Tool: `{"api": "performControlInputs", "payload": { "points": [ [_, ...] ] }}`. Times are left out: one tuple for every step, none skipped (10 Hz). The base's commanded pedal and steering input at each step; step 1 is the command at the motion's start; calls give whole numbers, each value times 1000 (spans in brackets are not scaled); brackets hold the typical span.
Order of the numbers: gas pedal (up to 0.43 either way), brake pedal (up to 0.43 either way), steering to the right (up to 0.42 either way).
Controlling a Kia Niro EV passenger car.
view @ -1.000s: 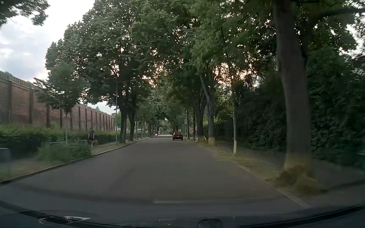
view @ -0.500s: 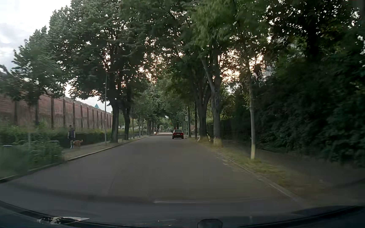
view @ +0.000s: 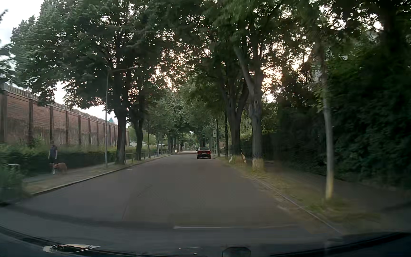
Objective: Follow the waypoints while adhering to traffic rules and regulations
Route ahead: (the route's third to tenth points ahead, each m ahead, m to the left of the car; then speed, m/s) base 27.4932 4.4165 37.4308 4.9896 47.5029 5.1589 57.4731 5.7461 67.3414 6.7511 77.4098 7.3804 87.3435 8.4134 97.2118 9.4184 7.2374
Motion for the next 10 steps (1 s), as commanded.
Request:
{"api": "performControlInputs", "payload": {
  "points": [
    [0, 0, -25],
    [0, 0, -28],
    [0, 0, -29],
    [0, 0, -27],
    [0, 0, -26],
    [0, 0, -25],
    [0, 0, -25],
    [0, 0, -22],
    [0, 0, -17],
    [0, 0, -11]
  ]
}}
